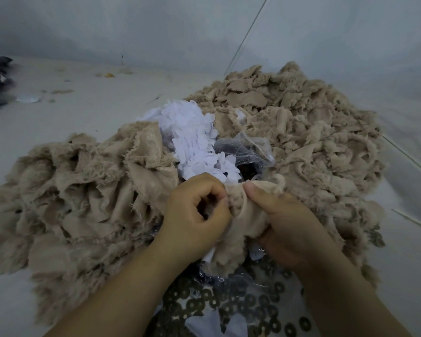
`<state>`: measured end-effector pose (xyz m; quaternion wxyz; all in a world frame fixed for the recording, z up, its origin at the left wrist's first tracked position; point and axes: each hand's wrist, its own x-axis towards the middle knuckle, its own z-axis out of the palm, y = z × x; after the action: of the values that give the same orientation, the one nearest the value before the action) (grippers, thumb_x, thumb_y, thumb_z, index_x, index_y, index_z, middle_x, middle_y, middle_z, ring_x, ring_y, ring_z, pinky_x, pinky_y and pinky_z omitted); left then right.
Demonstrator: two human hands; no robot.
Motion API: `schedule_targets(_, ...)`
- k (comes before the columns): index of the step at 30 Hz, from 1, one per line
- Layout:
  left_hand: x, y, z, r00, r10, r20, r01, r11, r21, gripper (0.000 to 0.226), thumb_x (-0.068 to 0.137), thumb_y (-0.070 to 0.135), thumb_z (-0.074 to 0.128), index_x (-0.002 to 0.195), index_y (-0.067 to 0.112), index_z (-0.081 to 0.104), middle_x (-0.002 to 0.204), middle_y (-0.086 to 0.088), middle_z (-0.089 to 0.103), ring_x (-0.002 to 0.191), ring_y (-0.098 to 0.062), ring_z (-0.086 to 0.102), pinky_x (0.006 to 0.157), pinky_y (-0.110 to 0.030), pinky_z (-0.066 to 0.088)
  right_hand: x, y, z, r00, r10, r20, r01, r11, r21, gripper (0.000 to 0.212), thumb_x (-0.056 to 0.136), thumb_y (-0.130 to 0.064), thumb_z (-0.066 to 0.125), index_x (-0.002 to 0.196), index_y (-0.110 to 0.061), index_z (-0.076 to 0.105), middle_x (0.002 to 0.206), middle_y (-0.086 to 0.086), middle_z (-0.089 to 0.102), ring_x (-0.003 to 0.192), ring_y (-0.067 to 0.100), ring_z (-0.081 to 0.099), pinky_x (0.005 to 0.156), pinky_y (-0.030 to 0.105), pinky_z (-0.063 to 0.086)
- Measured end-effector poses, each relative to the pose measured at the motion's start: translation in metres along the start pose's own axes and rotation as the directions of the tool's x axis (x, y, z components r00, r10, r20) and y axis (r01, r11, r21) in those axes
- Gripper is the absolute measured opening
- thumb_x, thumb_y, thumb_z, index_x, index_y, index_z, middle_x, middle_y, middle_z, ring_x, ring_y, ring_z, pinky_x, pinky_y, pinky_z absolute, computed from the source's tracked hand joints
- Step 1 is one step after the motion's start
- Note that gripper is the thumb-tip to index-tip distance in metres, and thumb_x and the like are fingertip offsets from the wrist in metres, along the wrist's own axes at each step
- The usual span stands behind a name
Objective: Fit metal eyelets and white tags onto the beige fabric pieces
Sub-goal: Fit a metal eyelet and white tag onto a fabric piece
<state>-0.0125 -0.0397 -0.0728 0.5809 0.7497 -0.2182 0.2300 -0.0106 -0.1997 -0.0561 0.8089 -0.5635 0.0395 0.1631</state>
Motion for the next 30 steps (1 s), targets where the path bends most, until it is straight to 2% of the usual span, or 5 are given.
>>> schedule_targets(6, 0.001, 0.003, 0.003, 0.983, -0.182, -0.038, 0.182, 0.983, 0.008, 0.031, 0.079, 0.03, 0.069, 0.069, 0.002, 0.061, 0.063, -0.013, 0.059, 0.056, -0.03, 0.052, 0.05, -0.037, 0.043, 0.002, 0.009, 0.004, 0.993, -0.091, -0.077, 0.09, 0.996, -0.017, 0.048, 0.081, -0.03, 0.07, 0.112, 0.006, 0.067, 0.106, 0.028, 0.071, 0.1, 0.041, 0.07, 0.091, 0.054, 0.055)
schedule_targets(10, 0.003, -0.002, -0.002, 0.961, -0.27, -0.059, 0.264, 0.959, -0.101, 0.029, 0.091, 0.007, 0.062, 0.062, 0.005, 0.062, 0.053, 0.003, 0.055, 0.051, -0.009, 0.048, 0.049, -0.022, 0.041, 0.002, 0.008, 0.004, 0.99, -0.135, -0.048, 0.135, 0.991, 0.005, 0.04, 0.081, -0.032, 0.064, 0.103, 0.0, 0.074, 0.102, 0.023, 0.074, 0.091, 0.034, 0.073, 0.066, 0.034, 0.06)
schedule_targets(18, 0.002, 0.002, 0.0, 0.967, -0.253, 0.024, 0.254, 0.955, -0.153, 0.052, 0.078, 0.048, 0.074, 0.074, -0.003, 0.063, 0.061, -0.02, 0.055, 0.051, -0.016, 0.046, 0.047, -0.028, 0.039, -0.001, 0.006, 0.008, 0.991, -0.132, -0.018, 0.132, 0.991, 0.031, 0.049, 0.084, -0.031, 0.061, 0.116, 0.006, 0.065, 0.108, 0.026, 0.071, 0.1, 0.037, 0.071, 0.081, 0.044, 0.06)
schedule_targets(24, 0.003, 0.002, 0.001, 0.975, -0.224, 0.008, 0.223, 0.97, -0.093, 0.028, 0.082, 0.015, 0.054, 0.054, 0.019, 0.055, 0.051, 0.008, 0.048, 0.05, -0.008, 0.043, 0.05, -0.024, 0.036, -0.003, 0.007, 0.014, 0.995, -0.097, -0.038, 0.1, 0.992, 0.078, 0.046, 0.079, -0.029, 0.063, 0.109, 0.007, 0.067, 0.098, 0.025, 0.073, 0.082, 0.031, 0.074, 0.059, 0.031, 0.06)
schedule_targets(30, 0.004, 0.0, 0.0, 0.963, -0.27, 0.025, 0.27, 0.949, -0.163, 0.034, 0.085, 0.014, 0.048, 0.056, -0.002, 0.041, 0.051, -0.004, 0.036, 0.05, -0.012, 0.033, 0.049, -0.024, 0.03, -0.002, 0.009, 0.012, 0.998, -0.052, -0.041, 0.056, 0.993, 0.105, 0.043, 0.076, -0.031, 0.064, 0.106, 0.0, 0.071, 0.104, 0.021, 0.074, 0.095, 0.034, 0.073, 0.078, 0.043, 0.062)
